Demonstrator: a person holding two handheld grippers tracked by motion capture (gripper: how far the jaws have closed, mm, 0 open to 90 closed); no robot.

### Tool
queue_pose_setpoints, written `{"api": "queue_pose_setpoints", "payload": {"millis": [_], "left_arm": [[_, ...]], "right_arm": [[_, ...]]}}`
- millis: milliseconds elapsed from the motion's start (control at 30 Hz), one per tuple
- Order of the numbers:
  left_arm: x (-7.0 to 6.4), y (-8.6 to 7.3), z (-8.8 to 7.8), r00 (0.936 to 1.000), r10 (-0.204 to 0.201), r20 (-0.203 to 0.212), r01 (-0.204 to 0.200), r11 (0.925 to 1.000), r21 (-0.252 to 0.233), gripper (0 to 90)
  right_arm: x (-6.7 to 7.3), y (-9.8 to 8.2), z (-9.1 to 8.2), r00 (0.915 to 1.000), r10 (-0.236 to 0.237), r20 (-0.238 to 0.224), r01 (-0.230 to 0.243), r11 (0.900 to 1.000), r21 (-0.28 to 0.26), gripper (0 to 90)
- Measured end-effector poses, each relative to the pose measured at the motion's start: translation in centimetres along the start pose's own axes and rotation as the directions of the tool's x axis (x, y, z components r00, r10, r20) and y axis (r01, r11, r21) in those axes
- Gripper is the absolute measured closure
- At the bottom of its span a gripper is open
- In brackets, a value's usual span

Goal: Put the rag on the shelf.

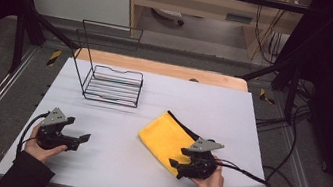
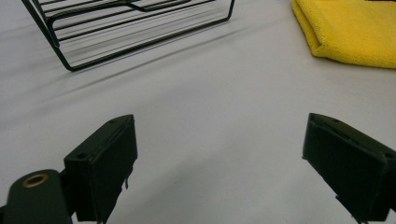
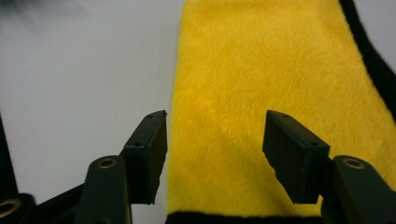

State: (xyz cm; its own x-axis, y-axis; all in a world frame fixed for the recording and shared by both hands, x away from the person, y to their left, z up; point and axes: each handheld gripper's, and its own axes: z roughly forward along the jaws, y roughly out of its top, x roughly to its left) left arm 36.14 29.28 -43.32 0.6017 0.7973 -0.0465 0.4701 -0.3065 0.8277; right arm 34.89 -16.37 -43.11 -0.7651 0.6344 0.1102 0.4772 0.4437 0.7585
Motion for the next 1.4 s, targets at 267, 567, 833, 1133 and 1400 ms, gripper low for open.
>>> {"api": "queue_pose_setpoints", "payload": {"millis": [267,567,833,1133,1400], "left_arm": [[-0.1,0.0,0.1,1.0,0.002,0.007,-0.002,1.0,0.005,10.4],[-0.1,-0.1,0.2,1.0,0.001,0.008,-0.001,1.0,0.009,10.7],[-0.1,0.0,0.1,1.0,-0.001,0.007,0.001,1.0,0.005,11.0],[-0.1,0.0,0.1,1.0,-0.003,0.004,0.003,1.0,0.007,11.3],[-0.2,0.1,0.0,0.9999,-0.01,0.009,0.01,0.9999,0.003,11.5]], "right_arm": [[1.2,-1.6,0.1,0.9994,-0.032,-0.015,0.033,0.997,0.068,54.2],[1.5,-2.1,0.6,0.9956,-0.082,0.045,0.078,0.994,0.07,72.4],[1.6,-1.1,0.5,0.9962,-0.051,0.07,0.043,0.992,0.116,84.7],[3.2,0.7,0.7,0.9999,0.01,-0.007,-0.009,0.998,0.062,85.2],[5.6,1.1,2.6,0.9986,0.011,-0.052,-0.007,0.996,0.084,82.9]]}}
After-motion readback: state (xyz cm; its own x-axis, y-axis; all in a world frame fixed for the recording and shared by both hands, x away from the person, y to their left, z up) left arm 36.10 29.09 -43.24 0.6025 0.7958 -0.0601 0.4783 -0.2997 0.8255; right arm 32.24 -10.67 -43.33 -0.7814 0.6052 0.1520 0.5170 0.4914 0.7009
